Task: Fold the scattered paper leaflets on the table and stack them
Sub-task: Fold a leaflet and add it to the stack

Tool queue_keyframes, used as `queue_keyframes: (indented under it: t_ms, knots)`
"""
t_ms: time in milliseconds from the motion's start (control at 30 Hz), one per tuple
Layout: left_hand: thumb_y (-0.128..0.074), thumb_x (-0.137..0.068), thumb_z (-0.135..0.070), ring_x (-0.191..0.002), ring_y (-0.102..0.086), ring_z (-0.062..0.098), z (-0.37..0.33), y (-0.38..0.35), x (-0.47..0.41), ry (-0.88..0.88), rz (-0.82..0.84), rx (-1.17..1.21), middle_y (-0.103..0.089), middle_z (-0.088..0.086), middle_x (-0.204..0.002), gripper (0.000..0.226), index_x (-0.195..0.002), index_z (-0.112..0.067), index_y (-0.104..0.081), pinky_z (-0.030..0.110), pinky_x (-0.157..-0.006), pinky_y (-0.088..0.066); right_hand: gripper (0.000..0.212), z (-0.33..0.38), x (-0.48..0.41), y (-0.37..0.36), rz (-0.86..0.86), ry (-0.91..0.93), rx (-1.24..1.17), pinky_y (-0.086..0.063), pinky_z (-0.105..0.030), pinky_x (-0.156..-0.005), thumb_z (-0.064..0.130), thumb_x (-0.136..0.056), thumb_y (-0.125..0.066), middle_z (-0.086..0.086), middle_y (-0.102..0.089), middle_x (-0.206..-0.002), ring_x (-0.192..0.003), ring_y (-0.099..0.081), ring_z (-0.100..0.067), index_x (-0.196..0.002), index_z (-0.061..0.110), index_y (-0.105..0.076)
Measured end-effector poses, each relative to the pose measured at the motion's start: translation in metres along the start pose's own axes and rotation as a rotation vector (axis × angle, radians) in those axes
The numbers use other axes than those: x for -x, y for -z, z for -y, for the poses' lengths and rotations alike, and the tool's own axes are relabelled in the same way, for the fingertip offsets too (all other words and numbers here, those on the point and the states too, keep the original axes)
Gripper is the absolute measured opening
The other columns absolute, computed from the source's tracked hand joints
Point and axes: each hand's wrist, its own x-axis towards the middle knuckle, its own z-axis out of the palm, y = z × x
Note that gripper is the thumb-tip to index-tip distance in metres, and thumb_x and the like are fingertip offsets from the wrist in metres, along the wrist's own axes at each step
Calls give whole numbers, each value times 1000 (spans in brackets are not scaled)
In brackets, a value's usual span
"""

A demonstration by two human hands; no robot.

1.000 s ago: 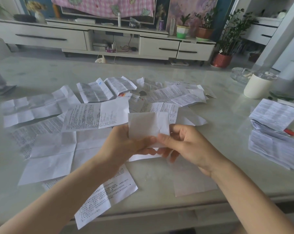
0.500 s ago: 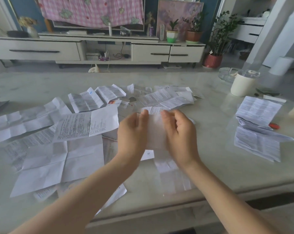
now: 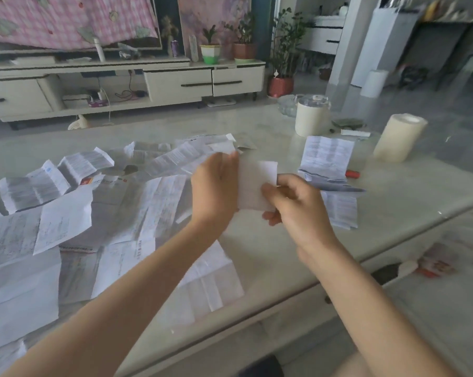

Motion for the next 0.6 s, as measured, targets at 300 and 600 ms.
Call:
queue_keyframes:
  t_ms: [300, 600]
  knots:
    - [-56, -90, -20, -35, -47, 4, -42, -95, -29, 36, 372, 16, -51, 7, -66, 18, -75, -9, -54, 21, -43, -35, 17, 4, -44, 104, -397, 113, 217, -42, -21, -50, 14, -88, -60, -4, -60, -74, -52, -55, -11, -102, 17, -51]
    - [-53, -89, -29, -98, -57, 33, 17, -131, 2, 104, 522, -559, -61, 11, -106, 24, -101, -9, -55, 30, -69, -39, 26, -52, -47, 103, -131, -140, 1017, -35, -33, -72, 19, -95, -44, -16, -58, -115, -105, -56, -35, -119, 9, -43]
